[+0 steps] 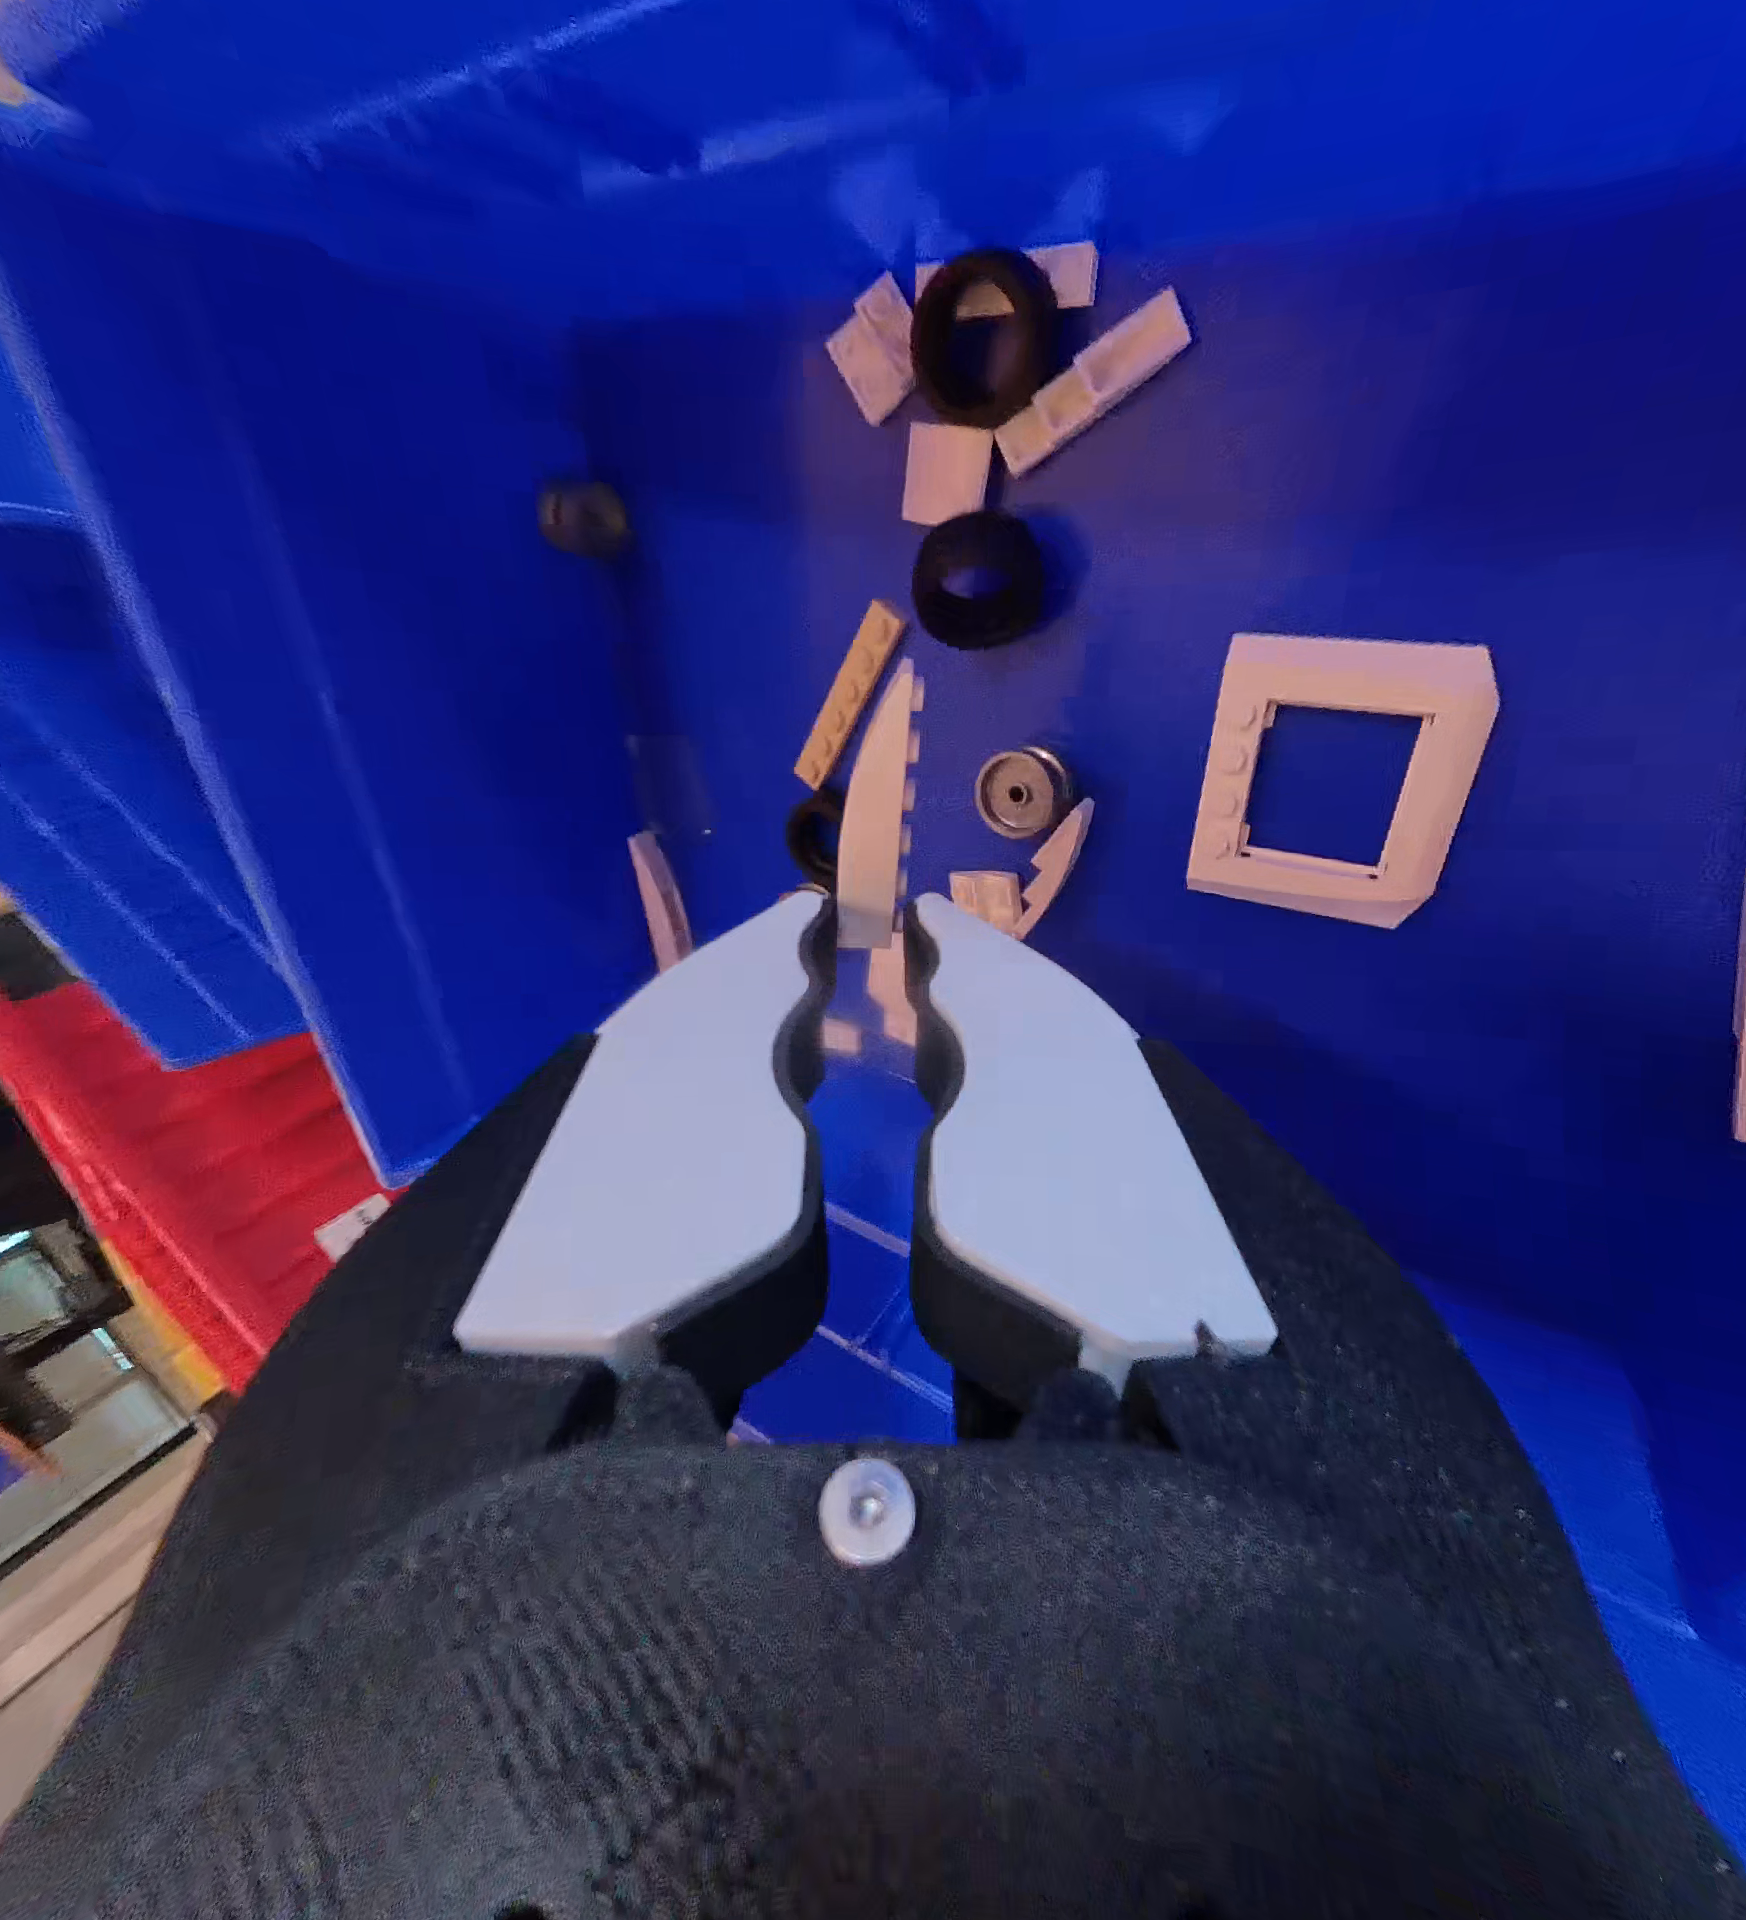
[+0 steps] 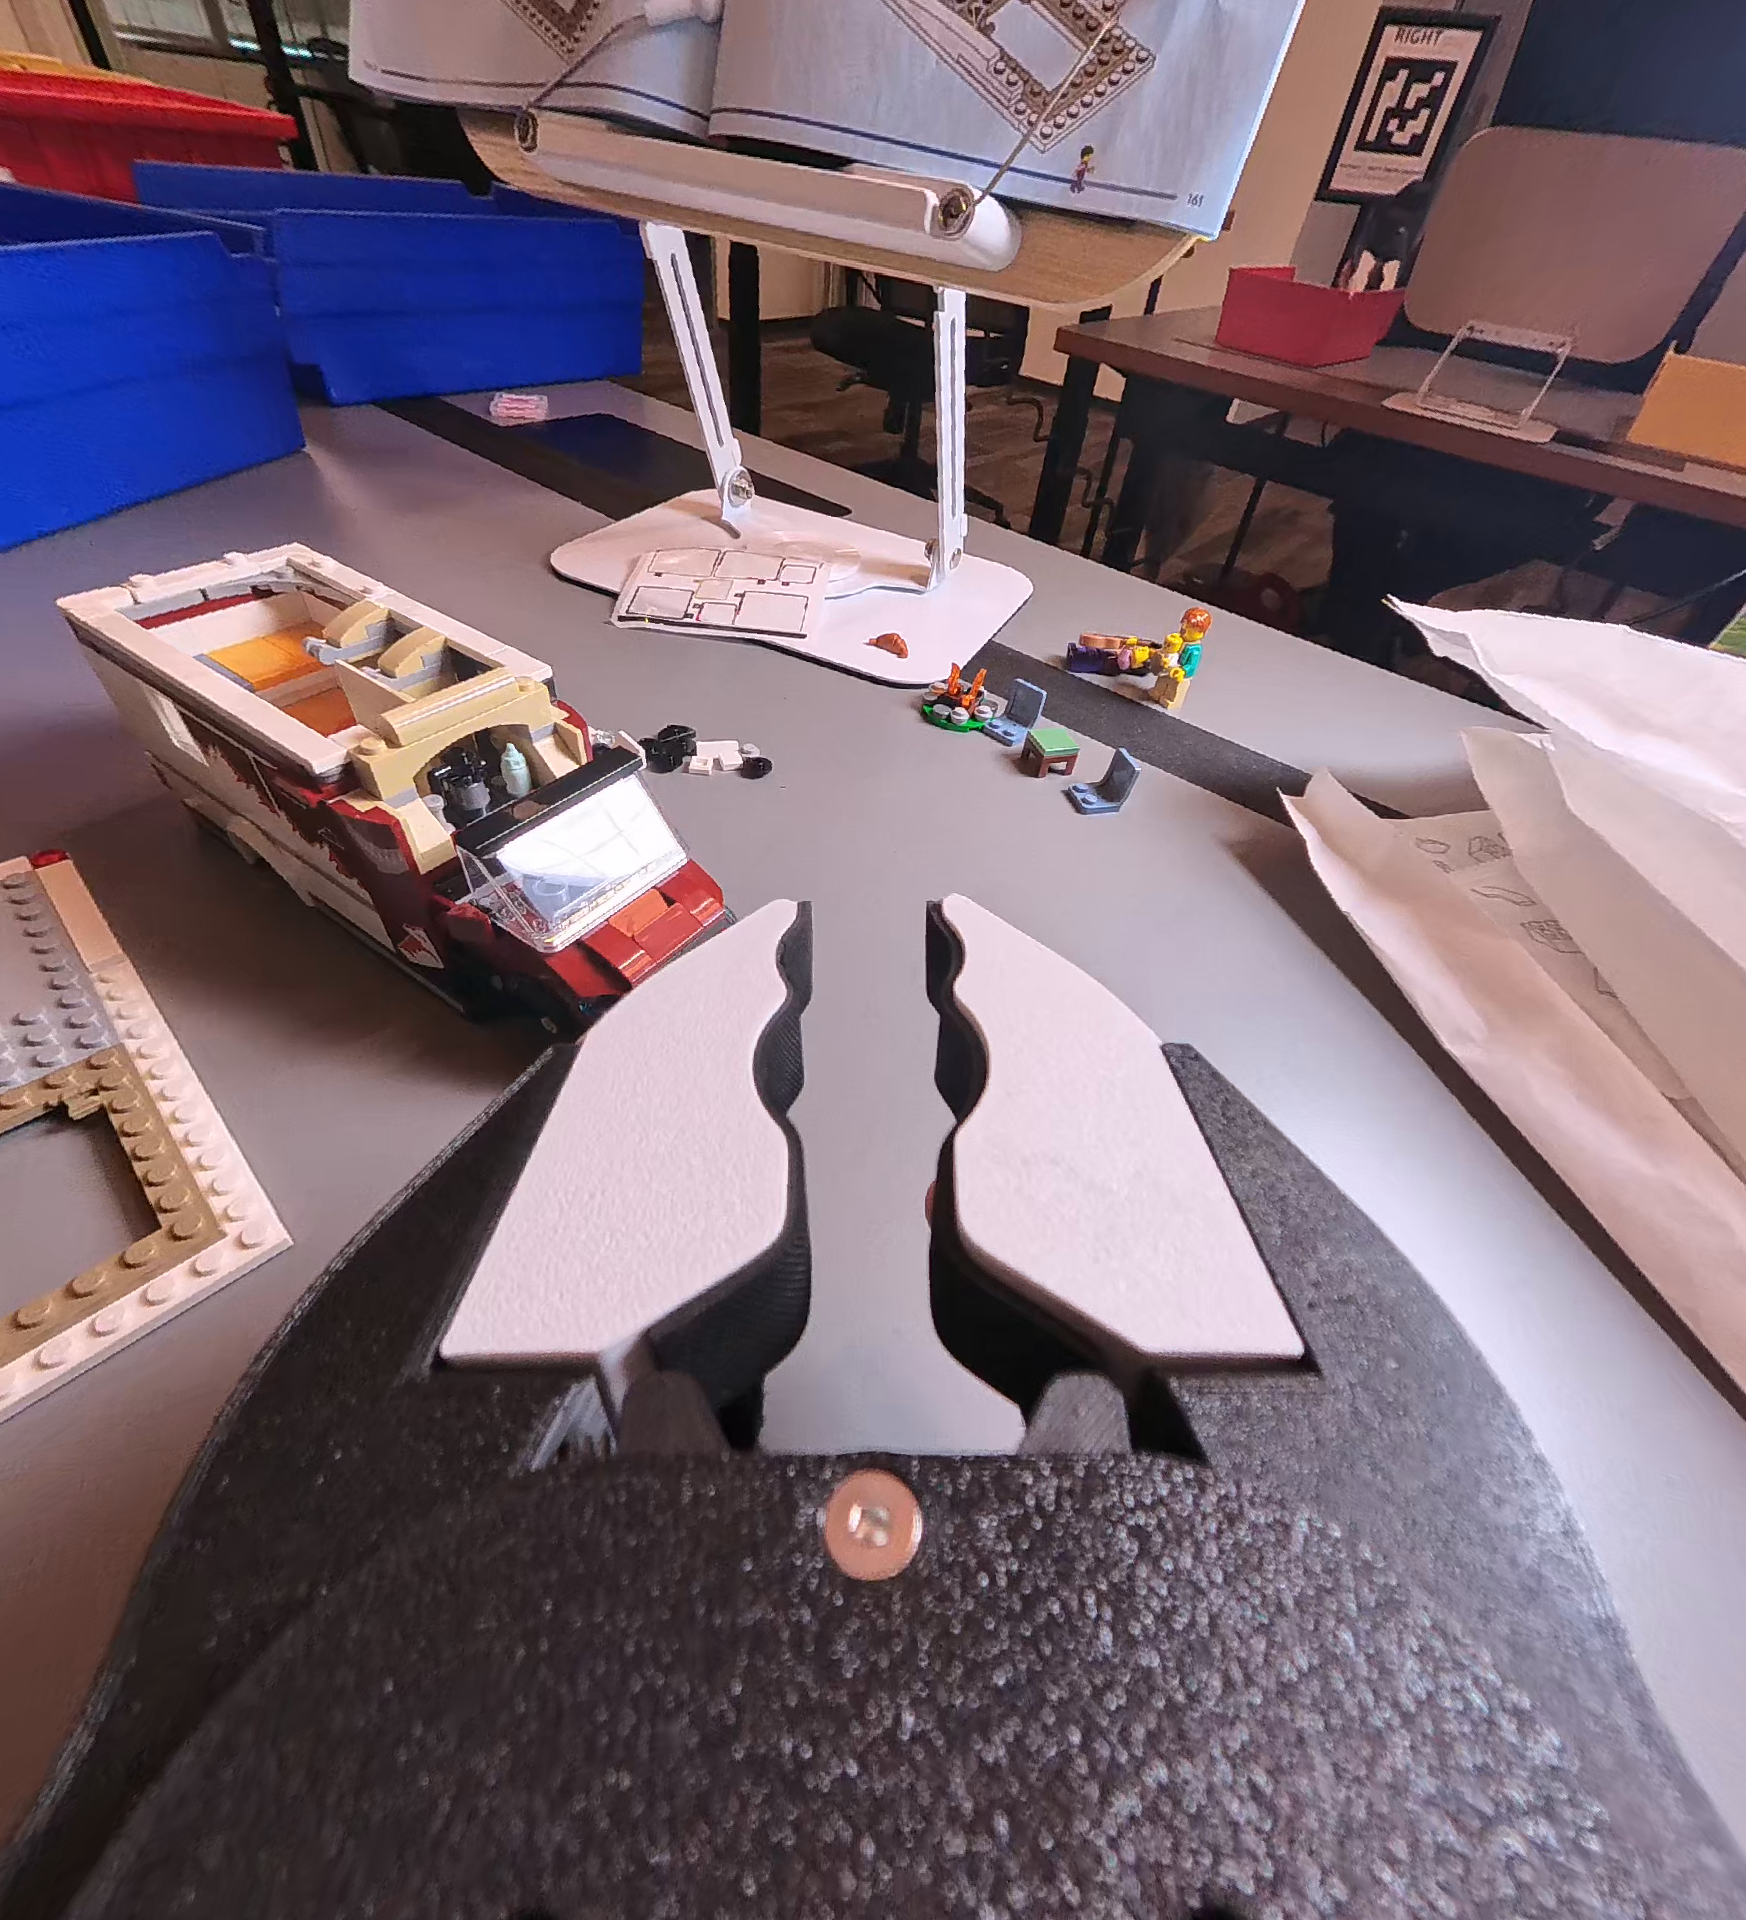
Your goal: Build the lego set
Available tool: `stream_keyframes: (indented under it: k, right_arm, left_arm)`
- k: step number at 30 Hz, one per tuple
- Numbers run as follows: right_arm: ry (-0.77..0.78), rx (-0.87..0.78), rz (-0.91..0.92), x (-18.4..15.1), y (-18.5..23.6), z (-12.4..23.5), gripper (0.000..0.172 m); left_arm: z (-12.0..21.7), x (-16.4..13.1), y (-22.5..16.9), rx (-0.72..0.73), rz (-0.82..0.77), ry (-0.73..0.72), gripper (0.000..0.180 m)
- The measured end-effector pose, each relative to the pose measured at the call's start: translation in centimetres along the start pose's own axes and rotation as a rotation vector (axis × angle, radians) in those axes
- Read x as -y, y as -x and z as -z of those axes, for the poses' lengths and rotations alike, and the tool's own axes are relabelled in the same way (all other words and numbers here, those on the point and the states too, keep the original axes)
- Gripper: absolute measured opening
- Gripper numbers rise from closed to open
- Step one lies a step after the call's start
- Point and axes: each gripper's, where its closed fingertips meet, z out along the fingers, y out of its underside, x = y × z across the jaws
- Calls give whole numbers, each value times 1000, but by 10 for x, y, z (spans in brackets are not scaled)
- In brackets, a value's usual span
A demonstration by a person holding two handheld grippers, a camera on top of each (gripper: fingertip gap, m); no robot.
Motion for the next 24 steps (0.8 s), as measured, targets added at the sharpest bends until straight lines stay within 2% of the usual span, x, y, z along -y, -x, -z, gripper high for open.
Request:
stream_keyframes:
  k: [2, 5, 9, 13, 14, 17, 19, 20, 24]
  right_arm:
    - [2, -6, 1, 0, -1, 0, 20]
    - [7, -13, 5, -1, -1, -1, 20]
    - [13, -18, 8, -1, -1, -1, 20]
    - [14, -19, 9, -1, -2, -1, 20]
    - [13, -20, 8, -1, -2, -1, 20]
    - [11, -20, 2, -1, -2, -1, 20]
    - [11, -19, -3, -1, -3, -1, 20]
    - [11, -19, -6, -1, -3, -1, 20]
    - [11, -17, -8, -1, -3, -1, 20]
  left_arm:
    - [1, -1, -5, 7, 12, 4, 22]
    - [4, 4, -25, -93, 61, -44, 28]
    - [23, 24, -74, -409, 117, -155, 23]
    - [37, 33, -113, -665, 123, -144, 31]
    - [35, 33, -117, -691, 127, -120, 31]
    - [23, 24, -128, -701, 72, -21, 24]
    - [19, 25, -126, -676, 30, -24, 9]
    - [16, 25, -118, -646, 43, -26, 9]
    - [13, 31, -84, -624, 250, -68, 9]
